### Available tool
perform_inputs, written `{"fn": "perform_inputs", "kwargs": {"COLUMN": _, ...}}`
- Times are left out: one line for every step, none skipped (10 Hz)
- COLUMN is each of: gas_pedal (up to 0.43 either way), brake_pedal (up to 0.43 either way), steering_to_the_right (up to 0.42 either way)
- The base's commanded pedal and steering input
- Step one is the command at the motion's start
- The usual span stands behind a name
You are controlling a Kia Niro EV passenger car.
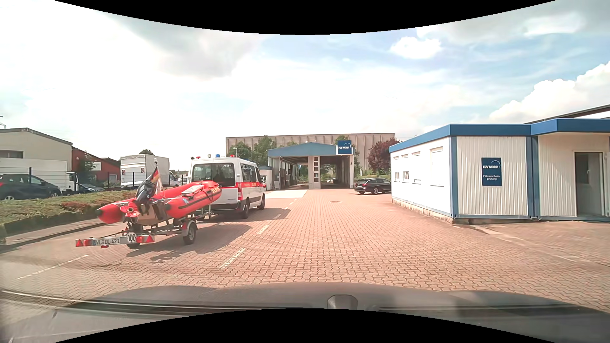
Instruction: Follow the waypoints while adhering to traffic rules and regulations
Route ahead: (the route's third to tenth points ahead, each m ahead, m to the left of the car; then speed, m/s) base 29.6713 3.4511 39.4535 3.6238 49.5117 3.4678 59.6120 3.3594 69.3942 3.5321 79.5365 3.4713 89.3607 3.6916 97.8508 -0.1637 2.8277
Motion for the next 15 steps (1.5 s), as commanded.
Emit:
{"fn": "perform_inputs", "kwargs": {"gas_pedal": 0.000, "brake_pedal": 0.122, "steering_to_the_right": -0.002}}
{"fn": "perform_inputs", "kwargs": {"gas_pedal": 0.000, "brake_pedal": 0.128, "steering_to_the_right": -0.001}}
{"fn": "perform_inputs", "kwargs": {"gas_pedal": 0.000, "brake_pedal": 0.134, "steering_to_the_right": -0.001}}
{"fn": "perform_inputs", "kwargs": {"gas_pedal": 0.000, "brake_pedal": 0.140, "steering_to_the_right": -0.002}}
{"fn": "perform_inputs", "kwargs": {"gas_pedal": 0.000, "brake_pedal": 0.146, "steering_to_the_right": 0.005}}
{"fn": "perform_inputs", "kwargs": {"gas_pedal": 0.000, "brake_pedal": 0.146, "steering_to_the_right": 0.063}}
{"fn": "perform_inputs", "kwargs": {"gas_pedal": 0.000, "brake_pedal": 0.152, "steering_to_the_right": 0.123}}
{"fn": "perform_inputs", "kwargs": {"gas_pedal": 0.000, "brake_pedal": 0.152, "steering_to_the_right": 0.164}}
{"fn": "perform_inputs", "kwargs": {"gas_pedal": 0.000, "brake_pedal": 0.159, "steering_to_the_right": 0.174}}
{"fn": "perform_inputs", "kwargs": {"gas_pedal": 0.000, "brake_pedal": 0.159, "steering_to_the_right": 0.177}}
{"fn": "perform_inputs", "kwargs": {"gas_pedal": 0.000, "brake_pedal": 0.152, "steering_to_the_right": 0.182}}
{"fn": "perform_inputs", "kwargs": {"gas_pedal": 0.000, "brake_pedal": 0.152, "steering_to_the_right": 0.190}}
{"fn": "perform_inputs", "kwargs": {"gas_pedal": 0.000, "brake_pedal": 0.152, "steering_to_the_right": 0.194}}
{"fn": "perform_inputs", "kwargs": {"gas_pedal": 0.000, "brake_pedal": 0.152, "steering_to_the_right": 0.193}}
{"fn": "perform_inputs", "kwargs": {"gas_pedal": 0.000, "brake_pedal": 0.152, "steering_to_the_right": 0.191}}
